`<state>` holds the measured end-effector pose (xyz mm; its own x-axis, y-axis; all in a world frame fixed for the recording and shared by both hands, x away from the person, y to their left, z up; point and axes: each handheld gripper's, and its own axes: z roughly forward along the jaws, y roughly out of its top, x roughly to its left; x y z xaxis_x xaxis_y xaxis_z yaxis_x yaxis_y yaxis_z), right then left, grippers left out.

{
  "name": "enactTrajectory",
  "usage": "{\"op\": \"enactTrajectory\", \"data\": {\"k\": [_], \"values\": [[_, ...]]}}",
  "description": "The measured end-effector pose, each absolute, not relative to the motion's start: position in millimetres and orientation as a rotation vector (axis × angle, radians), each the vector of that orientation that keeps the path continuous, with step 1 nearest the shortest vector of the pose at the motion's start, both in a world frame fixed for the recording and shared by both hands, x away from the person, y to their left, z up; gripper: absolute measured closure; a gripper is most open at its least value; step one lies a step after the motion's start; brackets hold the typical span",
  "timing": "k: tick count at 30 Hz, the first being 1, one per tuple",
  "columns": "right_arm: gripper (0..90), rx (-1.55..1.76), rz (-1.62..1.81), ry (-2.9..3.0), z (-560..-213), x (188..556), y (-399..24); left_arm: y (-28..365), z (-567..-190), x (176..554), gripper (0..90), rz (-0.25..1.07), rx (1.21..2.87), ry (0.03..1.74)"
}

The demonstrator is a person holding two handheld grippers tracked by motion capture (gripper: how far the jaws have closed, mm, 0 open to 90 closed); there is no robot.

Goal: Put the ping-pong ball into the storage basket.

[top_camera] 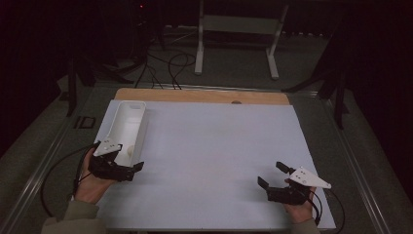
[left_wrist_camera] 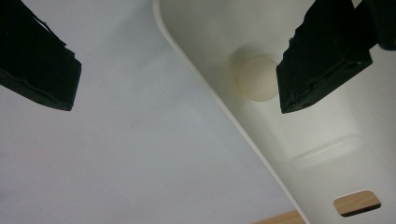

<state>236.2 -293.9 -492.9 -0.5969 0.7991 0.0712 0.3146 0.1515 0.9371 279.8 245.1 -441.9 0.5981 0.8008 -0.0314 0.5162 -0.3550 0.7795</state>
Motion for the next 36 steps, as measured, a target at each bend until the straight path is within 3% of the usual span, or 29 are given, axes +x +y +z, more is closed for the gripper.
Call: {"op": "enactTrajectory", "data": {"k": [36], "values": [[7.2,1.043,1.441,1.997,-494,239,-292,253,-485,239,0.2,0.55,1.863,0.981]]}}
